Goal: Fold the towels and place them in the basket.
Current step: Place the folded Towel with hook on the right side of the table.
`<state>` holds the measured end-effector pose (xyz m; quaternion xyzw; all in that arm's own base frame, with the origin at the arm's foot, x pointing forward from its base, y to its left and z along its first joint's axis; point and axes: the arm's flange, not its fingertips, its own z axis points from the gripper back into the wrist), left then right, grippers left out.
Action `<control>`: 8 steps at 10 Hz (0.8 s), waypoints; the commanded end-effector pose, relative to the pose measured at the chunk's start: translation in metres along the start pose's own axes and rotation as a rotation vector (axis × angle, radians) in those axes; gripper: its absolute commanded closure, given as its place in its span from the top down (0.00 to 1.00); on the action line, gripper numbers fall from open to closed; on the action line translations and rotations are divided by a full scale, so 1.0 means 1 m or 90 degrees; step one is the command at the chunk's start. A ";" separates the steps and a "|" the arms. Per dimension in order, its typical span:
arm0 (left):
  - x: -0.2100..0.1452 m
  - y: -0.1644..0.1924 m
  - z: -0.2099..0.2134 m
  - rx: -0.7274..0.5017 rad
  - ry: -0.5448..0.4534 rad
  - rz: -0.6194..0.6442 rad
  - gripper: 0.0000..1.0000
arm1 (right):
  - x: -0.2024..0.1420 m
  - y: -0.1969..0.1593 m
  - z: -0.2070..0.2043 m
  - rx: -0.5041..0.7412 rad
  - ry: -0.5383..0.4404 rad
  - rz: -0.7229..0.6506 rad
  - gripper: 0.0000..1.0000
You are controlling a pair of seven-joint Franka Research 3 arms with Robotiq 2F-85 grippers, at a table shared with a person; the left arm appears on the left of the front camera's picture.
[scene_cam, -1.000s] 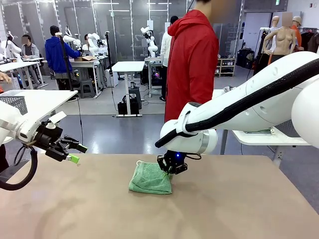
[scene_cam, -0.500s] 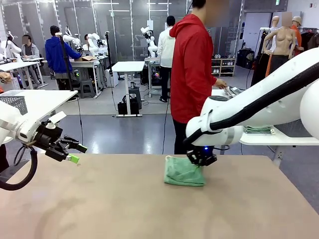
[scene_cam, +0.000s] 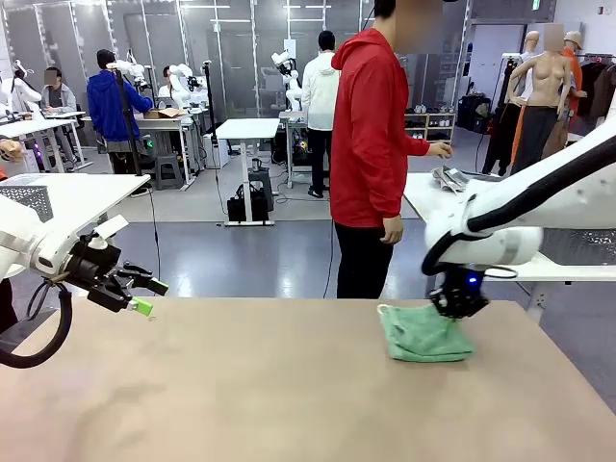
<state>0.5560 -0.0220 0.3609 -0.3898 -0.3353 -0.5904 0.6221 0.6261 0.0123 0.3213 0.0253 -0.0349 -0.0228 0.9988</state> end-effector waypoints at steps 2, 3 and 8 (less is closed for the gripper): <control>0.003 -0.001 0.001 0.001 0.005 0.000 0.94 | 0.004 -0.059 0.013 -0.012 -0.028 -0.034 0.07; 0.003 -0.001 0.001 0.001 0.005 0.000 0.94 | 0.009 -0.073 0.011 -0.012 -0.024 -0.040 0.07; 0.003 -0.001 0.001 0.001 0.005 0.000 0.94 | 0.021 -0.090 0.004 -0.011 -0.038 -0.025 0.26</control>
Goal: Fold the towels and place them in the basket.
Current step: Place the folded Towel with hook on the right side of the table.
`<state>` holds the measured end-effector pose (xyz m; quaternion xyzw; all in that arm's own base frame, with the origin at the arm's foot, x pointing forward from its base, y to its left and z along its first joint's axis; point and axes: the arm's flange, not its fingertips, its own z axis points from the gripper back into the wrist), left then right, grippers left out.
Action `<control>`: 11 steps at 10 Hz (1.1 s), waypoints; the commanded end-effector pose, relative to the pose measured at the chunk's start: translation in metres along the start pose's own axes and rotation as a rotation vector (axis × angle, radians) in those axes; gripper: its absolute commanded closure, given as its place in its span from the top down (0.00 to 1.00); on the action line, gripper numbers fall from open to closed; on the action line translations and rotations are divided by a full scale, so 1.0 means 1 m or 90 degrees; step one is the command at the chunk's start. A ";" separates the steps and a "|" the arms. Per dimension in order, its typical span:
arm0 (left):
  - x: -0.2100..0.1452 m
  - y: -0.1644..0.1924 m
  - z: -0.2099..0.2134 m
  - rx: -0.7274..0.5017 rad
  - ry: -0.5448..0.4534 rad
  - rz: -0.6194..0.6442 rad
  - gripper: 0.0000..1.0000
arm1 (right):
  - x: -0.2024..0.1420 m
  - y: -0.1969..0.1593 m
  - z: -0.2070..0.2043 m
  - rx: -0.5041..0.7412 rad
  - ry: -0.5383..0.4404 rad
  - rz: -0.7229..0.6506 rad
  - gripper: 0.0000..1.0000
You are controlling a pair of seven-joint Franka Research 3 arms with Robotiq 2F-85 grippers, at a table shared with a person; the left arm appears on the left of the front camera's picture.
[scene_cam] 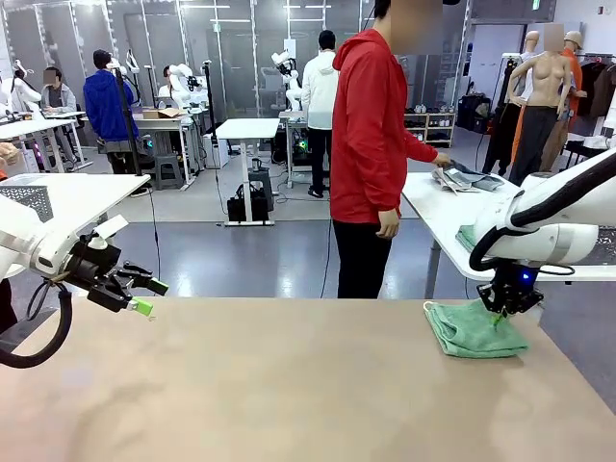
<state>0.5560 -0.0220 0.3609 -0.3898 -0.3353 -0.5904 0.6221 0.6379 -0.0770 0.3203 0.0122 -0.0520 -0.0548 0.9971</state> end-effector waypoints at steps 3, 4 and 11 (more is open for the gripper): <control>0.003 -0.001 0.001 0.001 0.005 0.000 0.94 | -0.005 -0.004 0.015 -0.010 -0.017 0.013 0.65; 0.003 -0.001 0.001 0.001 0.005 0.000 0.94 | -0.015 -0.004 0.030 -0.006 -0.020 0.020 0.49; 0.003 -0.001 0.001 0.001 0.005 0.000 0.94 | -0.223 0.009 0.222 0.084 -0.158 0.095 0.86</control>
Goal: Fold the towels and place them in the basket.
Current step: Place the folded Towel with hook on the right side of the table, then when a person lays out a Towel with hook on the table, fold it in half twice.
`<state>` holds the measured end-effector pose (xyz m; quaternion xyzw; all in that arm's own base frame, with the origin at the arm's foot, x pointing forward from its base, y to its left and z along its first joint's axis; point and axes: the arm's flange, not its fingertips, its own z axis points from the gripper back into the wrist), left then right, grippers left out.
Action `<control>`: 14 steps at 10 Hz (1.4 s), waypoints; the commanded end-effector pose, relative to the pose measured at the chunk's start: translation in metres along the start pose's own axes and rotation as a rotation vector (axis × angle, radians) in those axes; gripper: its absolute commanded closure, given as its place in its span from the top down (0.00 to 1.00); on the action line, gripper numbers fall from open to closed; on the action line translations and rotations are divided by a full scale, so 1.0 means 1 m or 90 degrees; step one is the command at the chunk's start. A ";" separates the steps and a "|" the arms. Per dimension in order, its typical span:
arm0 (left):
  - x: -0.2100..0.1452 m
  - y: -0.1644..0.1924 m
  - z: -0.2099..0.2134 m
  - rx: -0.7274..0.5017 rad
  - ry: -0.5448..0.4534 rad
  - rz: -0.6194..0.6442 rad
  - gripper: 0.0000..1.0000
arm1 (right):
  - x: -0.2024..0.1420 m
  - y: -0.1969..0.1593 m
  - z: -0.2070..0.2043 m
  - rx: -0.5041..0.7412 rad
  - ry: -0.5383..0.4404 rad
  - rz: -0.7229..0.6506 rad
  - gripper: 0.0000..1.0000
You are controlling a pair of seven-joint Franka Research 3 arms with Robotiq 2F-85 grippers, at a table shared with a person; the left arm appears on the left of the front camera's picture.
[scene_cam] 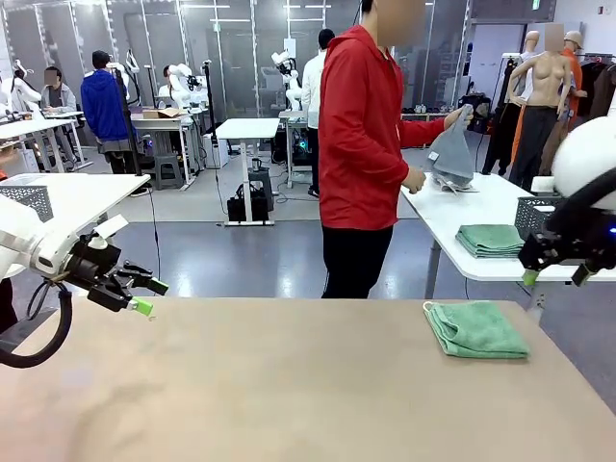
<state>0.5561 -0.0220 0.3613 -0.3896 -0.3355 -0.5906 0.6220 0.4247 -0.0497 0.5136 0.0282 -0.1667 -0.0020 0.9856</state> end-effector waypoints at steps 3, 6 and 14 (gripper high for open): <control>0.003 -0.001 0.001 0.001 0.005 0.000 0.94 | -0.063 0.021 0.033 0.124 -0.029 0.085 0.86; 0.003 -0.001 0.001 0.001 0.005 0.000 0.94 | -0.068 0.031 0.041 0.112 -0.033 0.077 0.86; 0.003 -0.001 0.001 0.001 0.005 0.000 0.94 | -0.068 0.031 0.041 0.112 -0.033 0.077 0.86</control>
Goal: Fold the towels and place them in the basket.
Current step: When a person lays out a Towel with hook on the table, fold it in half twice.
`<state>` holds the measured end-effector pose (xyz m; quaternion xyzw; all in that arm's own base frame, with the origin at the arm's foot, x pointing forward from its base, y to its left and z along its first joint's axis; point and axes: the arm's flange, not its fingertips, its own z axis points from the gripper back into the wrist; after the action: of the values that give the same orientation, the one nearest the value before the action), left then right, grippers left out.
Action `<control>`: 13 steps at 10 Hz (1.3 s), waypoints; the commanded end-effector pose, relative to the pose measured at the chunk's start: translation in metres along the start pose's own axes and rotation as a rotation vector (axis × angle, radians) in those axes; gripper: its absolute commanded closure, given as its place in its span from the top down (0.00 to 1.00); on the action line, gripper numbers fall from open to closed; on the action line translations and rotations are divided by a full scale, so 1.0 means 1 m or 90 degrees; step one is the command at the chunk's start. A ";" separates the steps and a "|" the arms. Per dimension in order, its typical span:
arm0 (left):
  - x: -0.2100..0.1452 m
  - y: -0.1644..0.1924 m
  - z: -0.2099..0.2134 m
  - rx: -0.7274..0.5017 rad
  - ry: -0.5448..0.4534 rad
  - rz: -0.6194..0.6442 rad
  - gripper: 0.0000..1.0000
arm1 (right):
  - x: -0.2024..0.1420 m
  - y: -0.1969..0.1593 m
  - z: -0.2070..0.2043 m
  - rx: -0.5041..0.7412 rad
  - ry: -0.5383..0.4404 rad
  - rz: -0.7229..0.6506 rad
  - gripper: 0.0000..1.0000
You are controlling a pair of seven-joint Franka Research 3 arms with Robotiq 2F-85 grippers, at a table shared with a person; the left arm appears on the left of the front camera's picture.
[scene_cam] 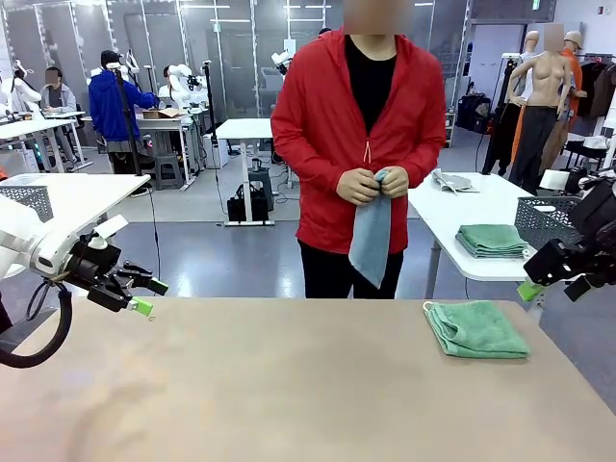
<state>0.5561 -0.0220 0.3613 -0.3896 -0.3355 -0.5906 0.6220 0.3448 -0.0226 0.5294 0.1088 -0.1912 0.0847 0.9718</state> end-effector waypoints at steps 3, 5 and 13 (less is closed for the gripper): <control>0.003 -0.001 0.001 0.001 0.005 0.000 0.94 | 0.003 0.002 0.001 -0.010 -0.003 -0.015 0.86; 0.003 -0.001 0.001 0.001 0.005 0.000 0.94 | 0.003 0.002 0.001 -0.010 -0.003 -0.015 0.86; 0.003 -0.001 0.001 0.001 0.005 0.000 0.94 | 0.003 0.002 0.001 -0.010 -0.003 -0.015 0.86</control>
<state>0.5561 -0.0220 0.3613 -0.3896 -0.3355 -0.5906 0.6220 0.3448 -0.0225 0.5294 0.1088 -0.1912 0.0845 0.9718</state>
